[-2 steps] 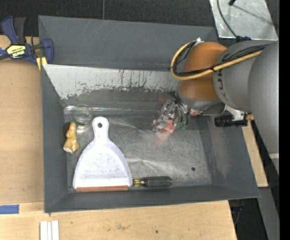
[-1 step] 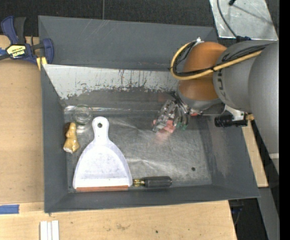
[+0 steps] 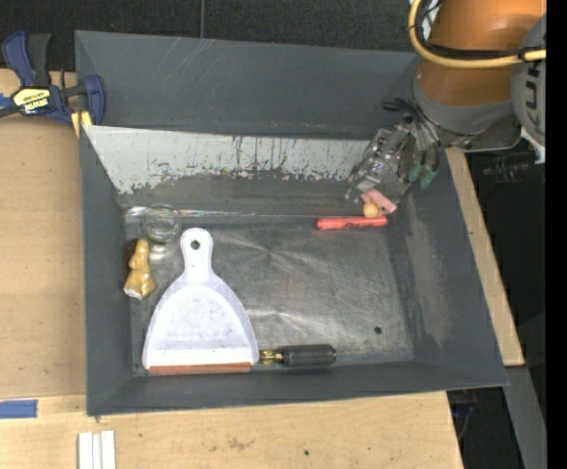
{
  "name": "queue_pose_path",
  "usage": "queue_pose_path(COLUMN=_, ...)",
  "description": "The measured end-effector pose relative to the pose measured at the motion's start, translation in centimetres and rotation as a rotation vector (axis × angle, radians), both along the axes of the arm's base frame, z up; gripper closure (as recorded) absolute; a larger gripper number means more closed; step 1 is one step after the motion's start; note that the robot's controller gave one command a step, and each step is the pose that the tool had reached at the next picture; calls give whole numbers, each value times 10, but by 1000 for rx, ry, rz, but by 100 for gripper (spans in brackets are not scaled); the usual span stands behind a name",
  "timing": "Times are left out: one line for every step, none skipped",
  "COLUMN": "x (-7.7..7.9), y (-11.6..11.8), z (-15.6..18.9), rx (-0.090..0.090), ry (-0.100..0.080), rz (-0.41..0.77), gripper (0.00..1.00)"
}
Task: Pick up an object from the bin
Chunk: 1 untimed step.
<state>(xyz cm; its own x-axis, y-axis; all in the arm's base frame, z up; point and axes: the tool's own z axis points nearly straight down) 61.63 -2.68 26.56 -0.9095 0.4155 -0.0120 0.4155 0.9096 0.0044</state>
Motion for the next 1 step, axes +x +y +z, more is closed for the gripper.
queue_pose_path(x=-1, y=0, z=-5, rx=0, ry=8, rz=0, gripper=100)
